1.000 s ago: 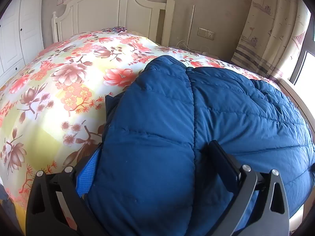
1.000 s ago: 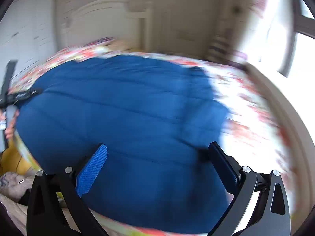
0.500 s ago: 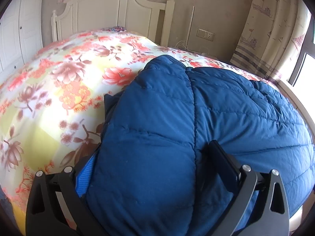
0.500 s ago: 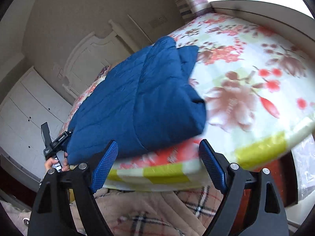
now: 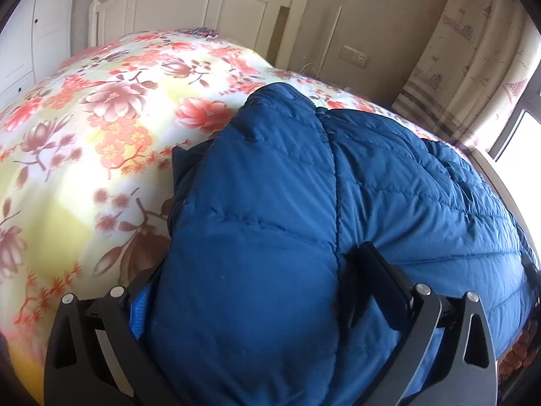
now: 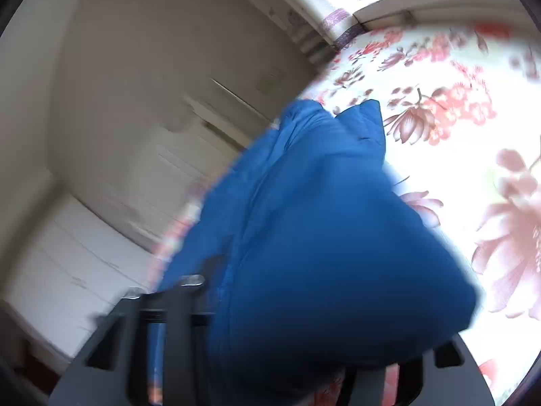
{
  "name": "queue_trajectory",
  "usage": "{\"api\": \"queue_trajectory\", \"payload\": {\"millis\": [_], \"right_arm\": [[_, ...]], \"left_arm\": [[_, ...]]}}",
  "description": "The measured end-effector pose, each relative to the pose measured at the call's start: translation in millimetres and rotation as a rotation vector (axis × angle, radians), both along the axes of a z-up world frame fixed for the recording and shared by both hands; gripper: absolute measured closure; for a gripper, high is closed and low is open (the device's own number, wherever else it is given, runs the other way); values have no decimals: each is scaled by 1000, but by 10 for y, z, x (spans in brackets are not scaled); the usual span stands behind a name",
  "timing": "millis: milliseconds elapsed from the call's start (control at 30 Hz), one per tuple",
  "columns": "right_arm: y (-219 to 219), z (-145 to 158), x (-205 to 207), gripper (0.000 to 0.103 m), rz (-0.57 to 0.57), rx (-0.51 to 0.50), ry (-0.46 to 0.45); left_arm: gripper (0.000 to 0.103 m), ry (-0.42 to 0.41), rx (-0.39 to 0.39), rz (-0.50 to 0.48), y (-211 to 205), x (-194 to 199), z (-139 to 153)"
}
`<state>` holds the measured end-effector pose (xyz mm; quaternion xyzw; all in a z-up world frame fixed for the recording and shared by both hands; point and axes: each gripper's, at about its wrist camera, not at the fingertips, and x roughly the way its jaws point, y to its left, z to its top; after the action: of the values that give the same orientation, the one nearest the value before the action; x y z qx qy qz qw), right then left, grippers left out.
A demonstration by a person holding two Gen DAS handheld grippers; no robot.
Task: Fold large clothes
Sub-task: 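Grasp the jacket bundle edge with the right gripper and lift it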
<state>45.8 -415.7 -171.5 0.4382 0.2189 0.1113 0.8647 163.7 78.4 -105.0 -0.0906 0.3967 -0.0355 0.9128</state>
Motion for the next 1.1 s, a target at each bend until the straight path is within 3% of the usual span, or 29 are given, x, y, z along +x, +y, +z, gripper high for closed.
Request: {"api": "queue_trajectory", "payload": {"millis": [67, 167, 267, 333, 400, 467, 567, 667, 800, 867, 1000, 1100], "right_arm": [[-36, 9, -112, 65, 2, 7, -32], [-13, 102, -261, 65, 2, -21, -79], [-38, 203, -396, 65, 6, -34, -122], [-17, 271, -452, 65, 10, -64, -141], [24, 346, -513, 65, 14, -103, -154], [37, 385, -526, 65, 16, -110, -156], [30, 433, -523, 65, 23, -112, -148], [45, 483, -494, 65, 34, -139, -147], [110, 573, -375, 65, 36, -196, -157], [225, 699, -386, 65, 44, -236, -175], [660, 1133, -345, 65, 58, -399, -246], [1193, 1542, -214, 65, 95, -579, -306]], "left_arm": [[3, -4, 87, 27, -125, -38, 187], [3, -97, 128, 16, -353, -96, 559], [2, -131, 160, -57, -708, 76, 831], [2, -164, 260, -76, -1075, 222, 956], [2, -214, 306, -102, -1393, 313, 1053], [2, -199, 340, -165, -1700, 485, 1043], [3, -87, 465, -183, -2005, 747, 732], [3, -61, 429, -225, -1964, 493, 475], [3, -182, 390, -298, -1752, -351, 282], [3, -201, 385, -323, -1602, -636, 176], [2, -170, 269, -352, -1098, -980, 167], [2, -251, 207, -344, -696, -1187, 369]]}}
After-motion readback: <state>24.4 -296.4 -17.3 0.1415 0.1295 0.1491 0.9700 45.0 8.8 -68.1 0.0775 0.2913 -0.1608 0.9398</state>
